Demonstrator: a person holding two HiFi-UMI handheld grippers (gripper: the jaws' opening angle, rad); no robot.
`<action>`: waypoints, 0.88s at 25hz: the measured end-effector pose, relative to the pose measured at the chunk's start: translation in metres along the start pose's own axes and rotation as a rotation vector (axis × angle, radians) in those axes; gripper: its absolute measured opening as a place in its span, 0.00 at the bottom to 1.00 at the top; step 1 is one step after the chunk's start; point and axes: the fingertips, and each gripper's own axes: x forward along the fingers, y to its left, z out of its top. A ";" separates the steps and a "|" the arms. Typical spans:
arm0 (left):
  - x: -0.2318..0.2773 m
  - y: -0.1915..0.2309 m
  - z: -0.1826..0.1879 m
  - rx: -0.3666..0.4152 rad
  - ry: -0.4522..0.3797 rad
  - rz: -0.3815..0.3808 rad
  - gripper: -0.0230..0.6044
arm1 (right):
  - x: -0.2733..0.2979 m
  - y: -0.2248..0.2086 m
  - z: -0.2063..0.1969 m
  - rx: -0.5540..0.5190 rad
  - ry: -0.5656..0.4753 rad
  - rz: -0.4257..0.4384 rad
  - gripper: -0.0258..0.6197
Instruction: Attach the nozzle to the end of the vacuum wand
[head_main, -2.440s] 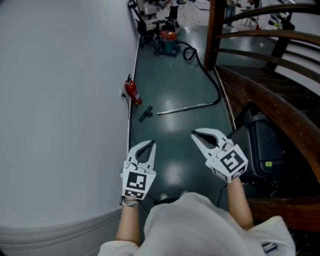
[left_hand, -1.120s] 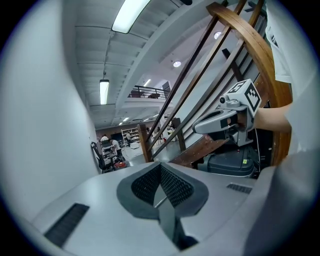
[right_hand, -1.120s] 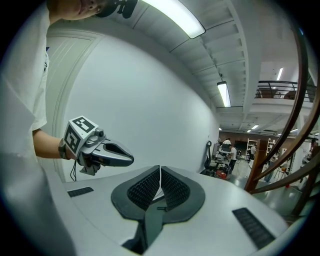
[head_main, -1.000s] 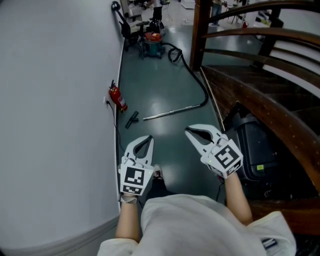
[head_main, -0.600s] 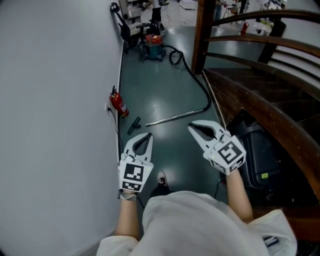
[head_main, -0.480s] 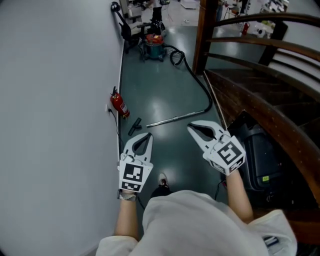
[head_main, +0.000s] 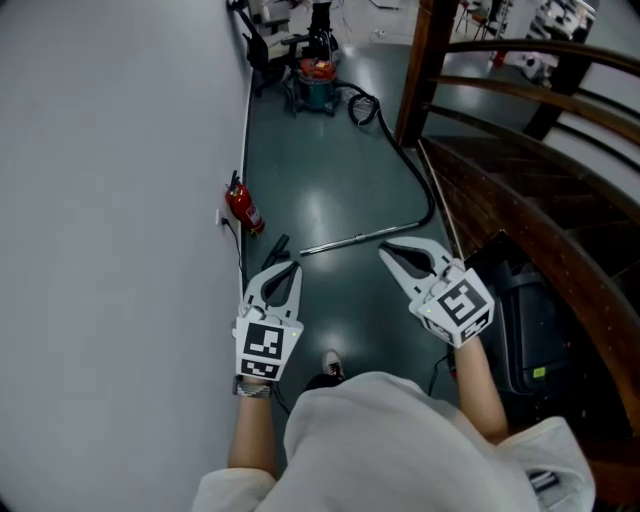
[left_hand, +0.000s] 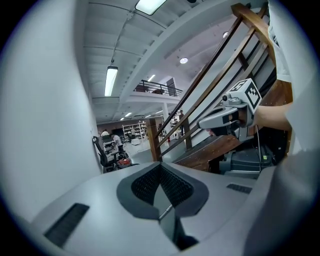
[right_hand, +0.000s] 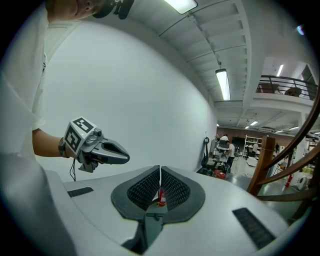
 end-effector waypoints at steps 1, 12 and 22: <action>0.003 0.008 -0.001 -0.001 -0.001 0.001 0.03 | 0.009 -0.002 0.000 -0.001 0.005 0.002 0.08; 0.025 0.080 -0.021 -0.011 0.025 0.034 0.03 | 0.079 -0.026 0.010 -0.018 0.009 0.005 0.08; 0.054 0.106 -0.023 -0.020 0.035 0.033 0.03 | 0.115 -0.048 0.011 -0.010 0.014 0.013 0.08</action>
